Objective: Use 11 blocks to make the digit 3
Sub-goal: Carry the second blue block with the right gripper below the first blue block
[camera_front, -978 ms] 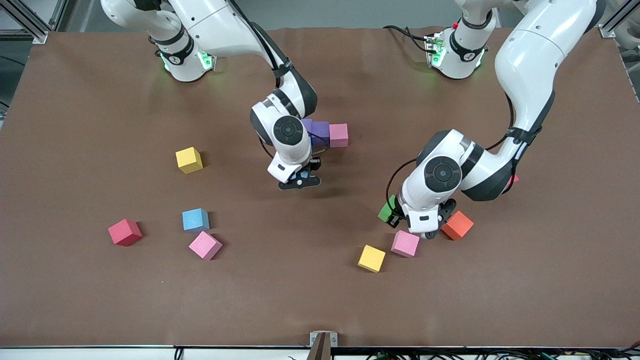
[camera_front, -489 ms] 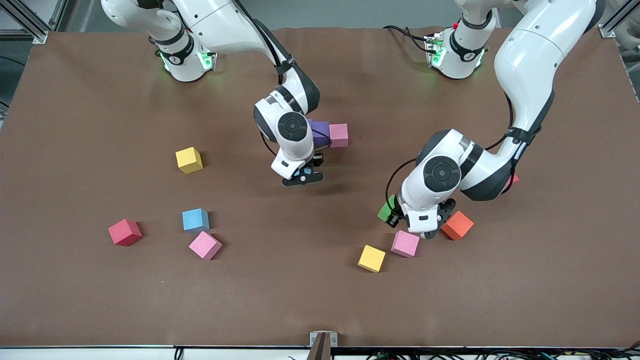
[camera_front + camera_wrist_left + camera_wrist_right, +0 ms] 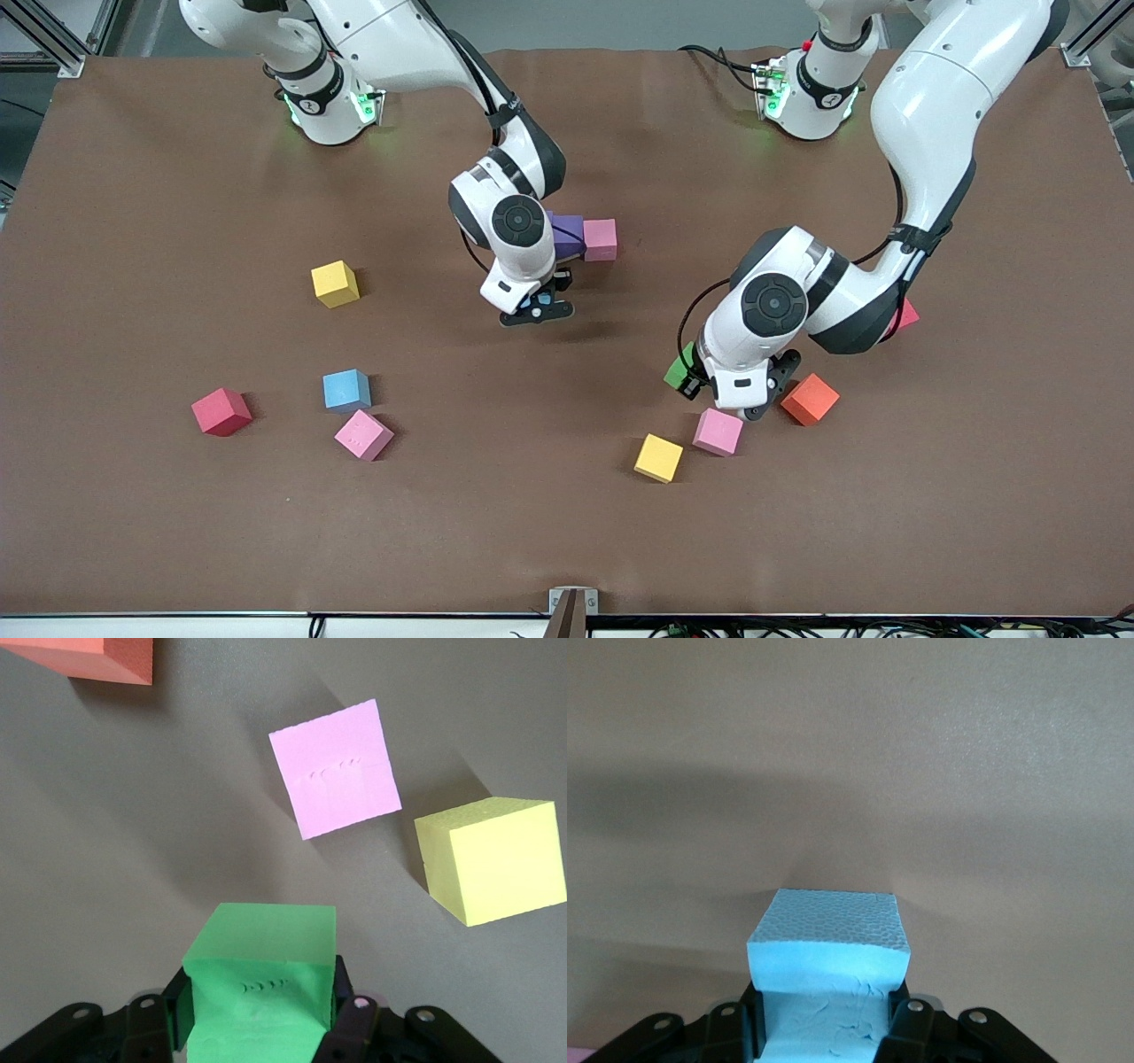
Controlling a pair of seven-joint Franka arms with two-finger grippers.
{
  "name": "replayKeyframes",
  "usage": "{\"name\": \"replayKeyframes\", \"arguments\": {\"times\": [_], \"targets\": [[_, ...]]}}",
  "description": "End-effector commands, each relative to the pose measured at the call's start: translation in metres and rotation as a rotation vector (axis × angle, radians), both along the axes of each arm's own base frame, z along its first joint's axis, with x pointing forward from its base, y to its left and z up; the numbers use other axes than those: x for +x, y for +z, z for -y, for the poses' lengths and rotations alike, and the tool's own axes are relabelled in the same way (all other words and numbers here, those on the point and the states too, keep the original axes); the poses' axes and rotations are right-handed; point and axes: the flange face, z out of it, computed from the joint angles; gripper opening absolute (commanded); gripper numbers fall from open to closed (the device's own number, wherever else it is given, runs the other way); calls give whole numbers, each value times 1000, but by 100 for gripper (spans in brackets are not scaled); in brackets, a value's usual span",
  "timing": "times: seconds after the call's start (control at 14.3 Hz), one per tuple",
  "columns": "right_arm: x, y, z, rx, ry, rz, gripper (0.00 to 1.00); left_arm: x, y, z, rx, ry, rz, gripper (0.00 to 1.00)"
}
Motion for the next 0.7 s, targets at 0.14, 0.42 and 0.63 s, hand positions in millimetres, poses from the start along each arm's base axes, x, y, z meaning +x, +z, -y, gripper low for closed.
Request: {"name": "replayKeyframes", "arguments": {"times": [0.14,0.42,0.63], "targets": [[-25,-20,8,-32,4,-56,26,-14,0,17,22,-11,-8,18],[-23,-16,6,-28,-7,-50,81,-21,-9,21,30,-26,-26,18],[-2,10,1,-8,-15,-42,100,-28,-18,36,19,55,-42,18]]}}
